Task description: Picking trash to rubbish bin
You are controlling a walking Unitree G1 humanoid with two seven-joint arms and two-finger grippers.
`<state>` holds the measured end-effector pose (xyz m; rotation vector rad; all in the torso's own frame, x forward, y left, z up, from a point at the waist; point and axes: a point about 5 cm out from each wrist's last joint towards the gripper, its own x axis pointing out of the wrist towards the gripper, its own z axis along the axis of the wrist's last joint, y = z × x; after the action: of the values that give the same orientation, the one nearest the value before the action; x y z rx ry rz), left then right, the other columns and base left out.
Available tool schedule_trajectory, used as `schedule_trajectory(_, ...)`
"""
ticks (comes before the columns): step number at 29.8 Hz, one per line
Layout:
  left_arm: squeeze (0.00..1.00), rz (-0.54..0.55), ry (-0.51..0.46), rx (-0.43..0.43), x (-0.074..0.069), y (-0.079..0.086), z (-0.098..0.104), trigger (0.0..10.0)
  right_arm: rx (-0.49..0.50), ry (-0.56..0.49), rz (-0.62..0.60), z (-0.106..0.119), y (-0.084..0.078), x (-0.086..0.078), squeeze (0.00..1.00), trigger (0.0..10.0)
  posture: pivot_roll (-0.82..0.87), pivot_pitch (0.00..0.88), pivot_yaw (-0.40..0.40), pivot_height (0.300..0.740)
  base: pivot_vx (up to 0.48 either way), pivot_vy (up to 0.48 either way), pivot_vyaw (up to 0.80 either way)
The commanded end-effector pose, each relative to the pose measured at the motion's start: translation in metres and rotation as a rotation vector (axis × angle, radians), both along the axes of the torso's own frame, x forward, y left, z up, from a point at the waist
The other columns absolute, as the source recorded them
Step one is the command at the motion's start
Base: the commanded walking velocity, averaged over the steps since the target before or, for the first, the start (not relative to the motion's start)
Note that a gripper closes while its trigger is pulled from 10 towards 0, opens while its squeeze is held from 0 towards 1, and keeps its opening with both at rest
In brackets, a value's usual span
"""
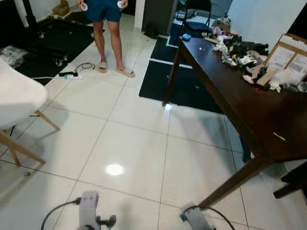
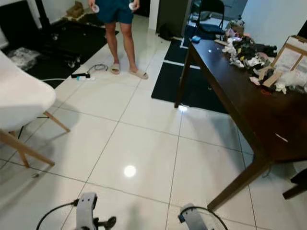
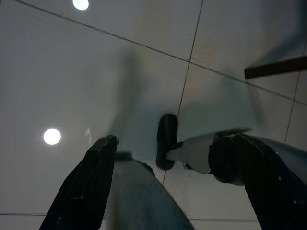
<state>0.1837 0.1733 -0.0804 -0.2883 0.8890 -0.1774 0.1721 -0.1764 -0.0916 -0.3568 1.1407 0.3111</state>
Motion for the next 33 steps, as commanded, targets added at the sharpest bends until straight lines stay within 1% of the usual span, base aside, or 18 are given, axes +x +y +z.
schedule_trajectory(1, 0.0, -0.001, 0.016, -0.013, -0.004, -0.003, -0.002, 10.0, -0.007, 0.028, -0.007, -0.003, -0.001, -0.007, 0.0, 10.0, 0.2, 0.076, -0.115, 0.74, 0.315, 0.0, 0.0)
schedule_trajectory(6, 0.0, 0.0, 0.016, -0.016, -0.004, -0.004, -0.002, 10.0, -0.012, 0.035, -0.007, -0.004, -0.004, -0.011, 0.0, 10.0, 0.2, 0.076, -0.116, 0.74, 0.315, 0.0, 0.0)
schedule_trajectory(10, 0.0, -0.004, 0.016, -0.017, -0.004, -0.004, -0.002, 10.0, -0.021, 0.042, -0.014, -0.005, -0.012, -0.016, 0.0, 10.0, 0.19, 0.077, -0.117, 0.74, 0.316, 0.0, 0.0)
schedule_trajectory(12, 0.0, -0.019, 0.02, -0.011, -0.005, -0.005, -0.003, 10.0, -0.022, 0.039, -0.033, -0.005, -0.016, -0.017, 0.0, 10.0, 0.18, 0.071, -0.085, 0.74, 0.309, 0.0, 0.0)
schedule_trajectory(14, 0.0, -0.024, 0.023, -0.006, -0.006, -0.004, -0.003, 10.0, -0.019, 0.036, -0.046, -0.005, -0.016, -0.017, 0.0, 10.0, 0.18, 0.071, -0.078, 0.74, 0.304, 0.0, 0.0)
schedule_trajectory(15, 0.0, -0.026, 0.026, -0.001, -0.007, -0.003, -0.004, 10.0, -0.009, 0.029, -0.066, -0.005, -0.015, -0.016, 0.0, 10.0, 0.17, 0.066, -0.052, 0.74, 0.266, 0.0, 0.0)
schedule_trajectory(16, 0.0, -0.026, 0.026, -0.001, -0.007, -0.003, -0.004, 10.0, -0.009, 0.029, -0.066, -0.005, -0.015, -0.016, 0.0, 10.0, 0.17, 0.066, -0.052, 0.74, 0.266, 0.0, 0.0)
schedule_trajectory(17, 0.0, -0.031, 0.031, 0.003, -0.009, -0.001, -0.004, 10.0, 0.016, 0.022, -0.095, -0.005, -0.007, -0.014, 0.0, 10.0, 0.16, 0.063, -0.038, 0.74, 0.262, 0.0, 0.0)
schedule_trajectory(18, 0.0, -0.035, 0.033, 0.003, -0.009, 0.0, -0.004, 10.0, 0.028, 0.02, -0.104, -0.006, -0.002, -0.014, 0.0, 10.0, 0.16, 0.063, -0.038, 0.74, 0.262, 0.0, 0.0)
schedule_trajectory(19, 0.0, -0.042, 0.035, 0.005, -0.009, 0.001, -0.004, 10.0, 0.041, 0.02, -0.112, -0.006, 0.003, -0.014, 0.0, 10.0, 0.15, 0.058, -0.018, 0.74, 0.262, 0.0, 0.0)
schedule_trajectory(21, 0.0, -0.057, 0.038, 0.013, -0.009, 0.003, -0.004, 10.0, 0.059, 0.024, -0.128, -0.008, 0.01, -0.017, 0.0, 10.0, 0.14, 0.054, -0.002, 0.74, 0.262, 0.0, 0.0)
schedule_trajectory(27, 0.0, -0.089, 0.047, 0.026, -0.009, 0.003, -0.004, 10.0, 0.074, 0.026, -0.165, -0.009, 0.014, -0.02, 0.0, 10.0, 0.12, 0.05, 0.01, 0.74, 0.261, 0.0, 0.0)
schedule_trajectory(31, 0.0, -0.092, 0.048, 0.025, -0.008, 0.002, -0.004, 10.0, 0.073, 0.029, -0.171, -0.01, 0.014, -0.021, 0.0, 10.0, 0.11, 0.049, 0.008, 0.74, 0.265, 0.0, 0.0)
schedule_trajectory(33, 0.0, -0.096, 0.047, 0.023, -0.008, 0.001, -0.004, 10.0, 0.068, 0.031, -0.163, -0.01, 0.013, -0.021, 0.0, 10.0, 0.11, 0.047, 0.005, 0.74, 0.262, 0.0, -0.44)
